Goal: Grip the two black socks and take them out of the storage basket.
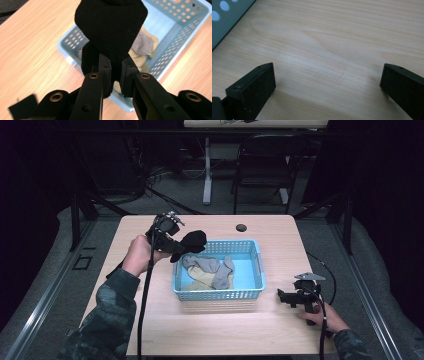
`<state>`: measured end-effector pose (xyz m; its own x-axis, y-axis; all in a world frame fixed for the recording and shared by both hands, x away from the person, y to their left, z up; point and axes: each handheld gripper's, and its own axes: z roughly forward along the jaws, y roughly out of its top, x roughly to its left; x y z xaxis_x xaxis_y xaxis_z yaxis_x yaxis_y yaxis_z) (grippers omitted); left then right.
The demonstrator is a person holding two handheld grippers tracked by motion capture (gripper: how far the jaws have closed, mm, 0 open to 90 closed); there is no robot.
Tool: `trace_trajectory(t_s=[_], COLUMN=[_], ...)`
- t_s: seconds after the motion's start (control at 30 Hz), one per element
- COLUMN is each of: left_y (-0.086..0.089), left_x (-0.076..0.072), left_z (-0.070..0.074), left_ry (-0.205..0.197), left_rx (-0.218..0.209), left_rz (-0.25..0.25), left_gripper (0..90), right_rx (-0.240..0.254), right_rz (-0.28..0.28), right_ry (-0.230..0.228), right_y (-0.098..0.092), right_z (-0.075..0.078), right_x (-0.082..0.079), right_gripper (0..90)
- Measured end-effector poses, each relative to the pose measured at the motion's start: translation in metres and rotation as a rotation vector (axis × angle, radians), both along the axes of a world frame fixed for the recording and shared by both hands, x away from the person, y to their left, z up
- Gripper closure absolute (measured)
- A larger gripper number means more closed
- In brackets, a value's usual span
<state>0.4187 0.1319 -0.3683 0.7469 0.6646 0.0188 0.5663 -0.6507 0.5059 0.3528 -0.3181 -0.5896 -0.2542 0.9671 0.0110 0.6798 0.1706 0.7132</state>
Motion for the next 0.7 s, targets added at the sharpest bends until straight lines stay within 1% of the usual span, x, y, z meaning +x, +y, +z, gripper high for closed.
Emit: trace_trajectory(t_s=[0.03,0.07,0.1,0.17,0.2,0.23,0.37,0.43,0.5,0.57,0.7], left_y=[0.005,0.005,0.015,0.025,0.025,0.035,0.056,0.069,0.081,0.093,0.114], left_x=[0.000,0.000,-0.001,-0.003,-0.003,-0.004,-0.007,-0.008,-0.010,-0.013,-0.015], left_z=[0.001,0.001,0.002,0.002,0.002,0.002,0.000,-0.002,-0.007,-0.015,-0.037], left_ry=[-0.002,-0.002,-0.006,-0.009,-0.009,-0.008,-0.011,-0.009,-0.008,0.002,0.041], left_rx=[0.001,0.001,-0.005,-0.005,-0.005,-0.008,-0.020,-0.032,-0.043,-0.055,-0.053], left_rz=[0.009,0.009,0.028,0.046,0.046,0.066,0.112,0.145,0.173,0.196,0.246], left_gripper=[81.9,81.9,81.9,81.9,81.9,81.9,81.8,81.8,81.8,81.7,81.7], right_rx=[0.000,0.000,0.000,0.000,0.000,0.000,0.000,0.000,0.000,0.000,0.000], right_rz=[0.000,0.000,0.000,0.000,0.000,0.000,0.000,0.000,0.000,0.000,0.000], right_ry=[0.000,0.000,0.000,0.000,0.000,0.000,0.000,0.000,0.000,0.000,0.000], right_y=[0.000,0.000,0.000,0.000,0.000,0.000,0.000,0.000,0.000,0.000,0.000], right_z=[0.000,0.000,0.000,0.000,0.000,0.000,0.000,0.000,0.000,0.000,0.000], right_x=[0.000,0.000,0.000,0.000,0.000,0.000,0.000,0.000,0.000,0.000,0.000], right_gripper=[0.0,0.0,0.0,0.0,0.0,0.0,0.0,0.0,0.0,0.0,0.0])
